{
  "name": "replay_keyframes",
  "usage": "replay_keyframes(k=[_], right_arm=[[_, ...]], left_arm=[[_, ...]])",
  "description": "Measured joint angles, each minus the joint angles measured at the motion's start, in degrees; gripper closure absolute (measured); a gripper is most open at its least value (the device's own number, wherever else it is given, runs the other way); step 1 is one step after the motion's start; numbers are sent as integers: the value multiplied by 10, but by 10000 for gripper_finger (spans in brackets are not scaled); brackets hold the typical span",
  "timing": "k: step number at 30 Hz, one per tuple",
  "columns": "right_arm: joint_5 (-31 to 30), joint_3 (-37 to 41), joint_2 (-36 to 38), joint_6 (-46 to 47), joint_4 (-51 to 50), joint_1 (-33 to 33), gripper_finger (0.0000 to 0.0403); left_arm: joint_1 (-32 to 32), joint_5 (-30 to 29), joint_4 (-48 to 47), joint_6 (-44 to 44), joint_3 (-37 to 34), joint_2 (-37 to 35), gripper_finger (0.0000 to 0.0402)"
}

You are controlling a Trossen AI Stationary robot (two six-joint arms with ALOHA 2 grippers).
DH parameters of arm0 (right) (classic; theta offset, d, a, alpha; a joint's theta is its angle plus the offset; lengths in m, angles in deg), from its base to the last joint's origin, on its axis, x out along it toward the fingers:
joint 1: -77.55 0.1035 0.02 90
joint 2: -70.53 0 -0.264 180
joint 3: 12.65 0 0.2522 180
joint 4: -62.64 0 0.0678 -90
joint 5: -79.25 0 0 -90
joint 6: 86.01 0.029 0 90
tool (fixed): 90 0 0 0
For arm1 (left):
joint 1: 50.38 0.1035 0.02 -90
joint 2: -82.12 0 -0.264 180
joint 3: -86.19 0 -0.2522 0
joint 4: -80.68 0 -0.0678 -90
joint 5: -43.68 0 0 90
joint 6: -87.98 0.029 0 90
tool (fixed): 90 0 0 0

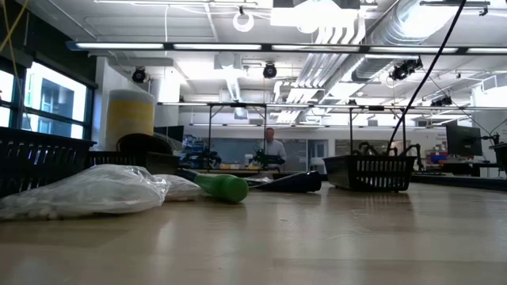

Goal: Pick & Place Travel size toiletries
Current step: Put the green shampoo into the bottom left black basket

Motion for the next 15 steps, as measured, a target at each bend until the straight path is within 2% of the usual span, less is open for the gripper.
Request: replay_keyframes(k=[8,12,15], right_arm=[[-5,0,-3,-26,-57,-10,311],[-2,0,-6,-40,-68,-17,311],[27,5,-6,-60,-71,-23,311]], left_arm=[[0,-7,3,-83,0,6,71],[0,-7,-2,-85,0,6,71],[0,6,-12,-87,0,6,71]])
